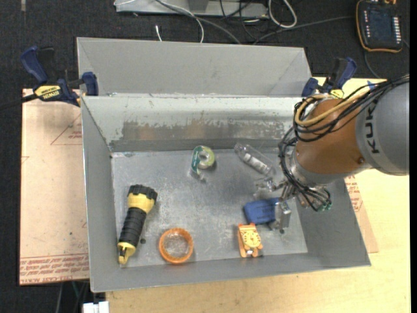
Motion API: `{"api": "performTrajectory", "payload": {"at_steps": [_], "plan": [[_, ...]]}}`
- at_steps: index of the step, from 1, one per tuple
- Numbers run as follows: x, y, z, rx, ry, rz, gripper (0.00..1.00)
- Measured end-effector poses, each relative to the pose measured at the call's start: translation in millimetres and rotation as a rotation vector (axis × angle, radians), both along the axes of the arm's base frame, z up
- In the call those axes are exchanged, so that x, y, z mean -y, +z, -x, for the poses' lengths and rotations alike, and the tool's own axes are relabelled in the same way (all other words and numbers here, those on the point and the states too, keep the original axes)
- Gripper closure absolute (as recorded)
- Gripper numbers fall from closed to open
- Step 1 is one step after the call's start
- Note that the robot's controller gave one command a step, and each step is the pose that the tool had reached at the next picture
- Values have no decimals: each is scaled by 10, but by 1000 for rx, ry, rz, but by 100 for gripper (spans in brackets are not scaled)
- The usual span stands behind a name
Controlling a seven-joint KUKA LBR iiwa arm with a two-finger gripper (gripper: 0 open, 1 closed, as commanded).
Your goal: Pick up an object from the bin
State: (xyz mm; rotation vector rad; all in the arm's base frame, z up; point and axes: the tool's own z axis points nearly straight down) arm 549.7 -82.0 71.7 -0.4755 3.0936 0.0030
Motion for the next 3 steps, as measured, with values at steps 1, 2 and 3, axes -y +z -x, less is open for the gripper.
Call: {"api": "performTrajectory", "payload": {"at_steps": [1,2,3], "plan": [[-1,4,0,0,0,0,100],[-14,375,30,-11,0,-2,100],[-19,699,21,-8,0,-3,100]]}}
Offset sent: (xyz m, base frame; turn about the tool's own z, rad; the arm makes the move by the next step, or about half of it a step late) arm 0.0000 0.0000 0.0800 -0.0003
